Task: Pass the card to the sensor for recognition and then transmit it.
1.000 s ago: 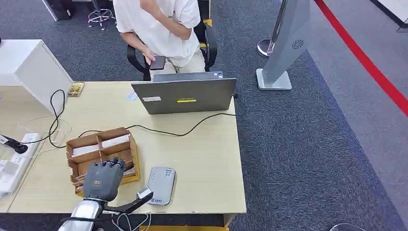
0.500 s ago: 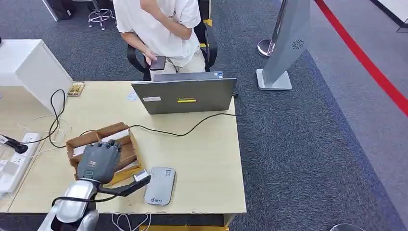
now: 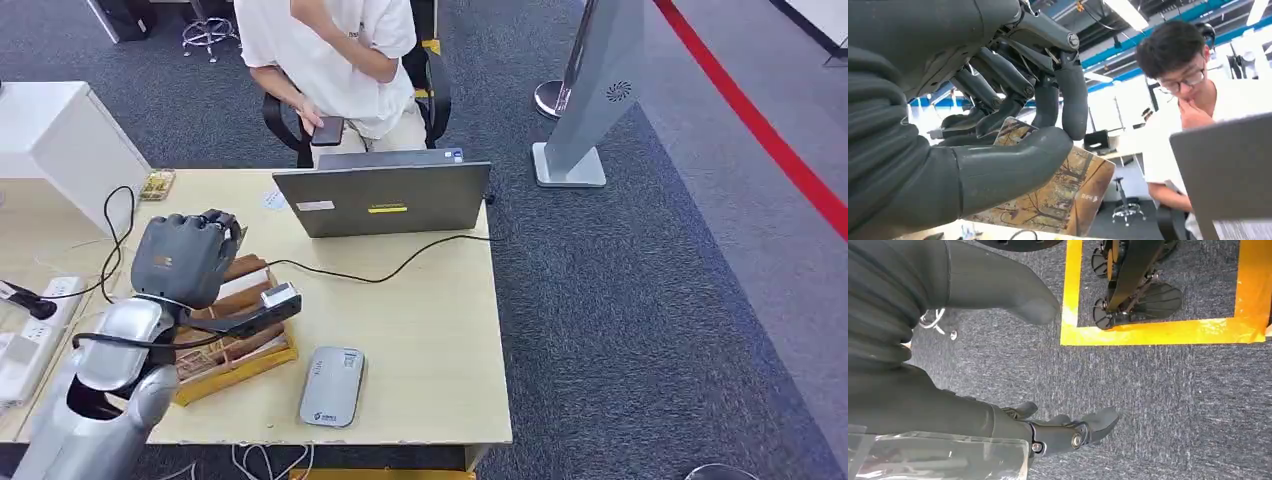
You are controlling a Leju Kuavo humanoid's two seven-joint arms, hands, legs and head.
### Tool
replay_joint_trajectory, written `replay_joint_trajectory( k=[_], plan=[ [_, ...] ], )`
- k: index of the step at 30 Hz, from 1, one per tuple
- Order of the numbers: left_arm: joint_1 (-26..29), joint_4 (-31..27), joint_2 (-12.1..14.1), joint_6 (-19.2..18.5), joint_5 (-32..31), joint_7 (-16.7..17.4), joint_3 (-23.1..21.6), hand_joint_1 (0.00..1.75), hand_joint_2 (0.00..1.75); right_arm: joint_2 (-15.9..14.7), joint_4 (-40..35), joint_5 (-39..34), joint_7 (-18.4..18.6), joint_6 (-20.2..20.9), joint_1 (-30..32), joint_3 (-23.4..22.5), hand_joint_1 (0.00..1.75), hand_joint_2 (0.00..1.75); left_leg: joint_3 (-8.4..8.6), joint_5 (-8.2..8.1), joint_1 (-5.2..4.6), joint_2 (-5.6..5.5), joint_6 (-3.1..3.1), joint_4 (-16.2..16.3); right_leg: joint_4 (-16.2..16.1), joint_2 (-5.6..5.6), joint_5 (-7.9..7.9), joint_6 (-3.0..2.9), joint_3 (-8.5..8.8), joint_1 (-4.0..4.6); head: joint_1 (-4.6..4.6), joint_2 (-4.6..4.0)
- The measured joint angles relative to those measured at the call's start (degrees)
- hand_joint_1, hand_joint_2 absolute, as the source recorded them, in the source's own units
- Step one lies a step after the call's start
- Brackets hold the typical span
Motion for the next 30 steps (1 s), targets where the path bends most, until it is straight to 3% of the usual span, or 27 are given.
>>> replay_joint_trajectory(
  k=[5,11,14,20,25,30],
  plan=[
    [-3.62,0.70,0.31,-0.41,-0.37,2.01,-0.39,1.75,1.75,0.00,0.00,1.14,0.00,0.46,-0.08,0.00,0.00,1.75,-0.02,0.00,0.01,-0.02,0.00,0.01,0.00,-0.03,0.00,0.00,-0.02,0.00,0.02,0.00],
    [-11.73,7.59,0.42,2.45,-1.95,3.39,-0.37,1.75,1.75,0.02,0.02,2.71,-0.09,0.90,-0.43,0.15,0.00,1.75,-0.01,0.05,0.01,-0.03,-0.02,0.01,0.02,-0.04,0.04,-0.04,-0.01,0.00,0.02,0.00],
    [-16.38,14.37,0.68,5.16,-3.48,4.24,-0.02,1.75,1.75,0.02,0.02,3.63,-0.17,1.36,-0.58,0.48,0.00,1.75,-0.02,0.07,0.02,-0.02,-0.04,0.01,0.04,-0.03,0.05,-0.04,0.00,0.00,0.07,0.00],
    [-27.39,35.85,3.91,18.46,-10.93,3.91,1.88,1.75,1.75,0.02,0.09,4.63,0.55,1.77,-1.07,1.20,0.00,1.75,0.06,0.11,0.02,0.18,-0.11,0.00,0.11,0.19,0.07,-0.08,-0.02,0.00,0.02,0.00],
    [-30.70,46.22,6.01,21.81,-12.19,3.71,3.19,1.75,1.75,0.02,0.17,4.61,0.87,1.77,-1.12,1.53,0.00,1.75,0.02,0.11,0.04,0.10,-0.12,-0.02,0.12,0.13,0.05,-0.08,-0.02,0.01,0.06,0.00],
    [-31.10,51.03,7.85,23.54,-12.83,3.98,3.91,1.75,1.75,0.02,0.28,4.41,1.27,1.77,-0.92,1.53,0.00,1.75,0.02,0.10,0.03,0.14,-0.12,-0.02,0.11,0.15,0.05,-0.08,-0.04,0.01,0.02,0.00]
  ],
)
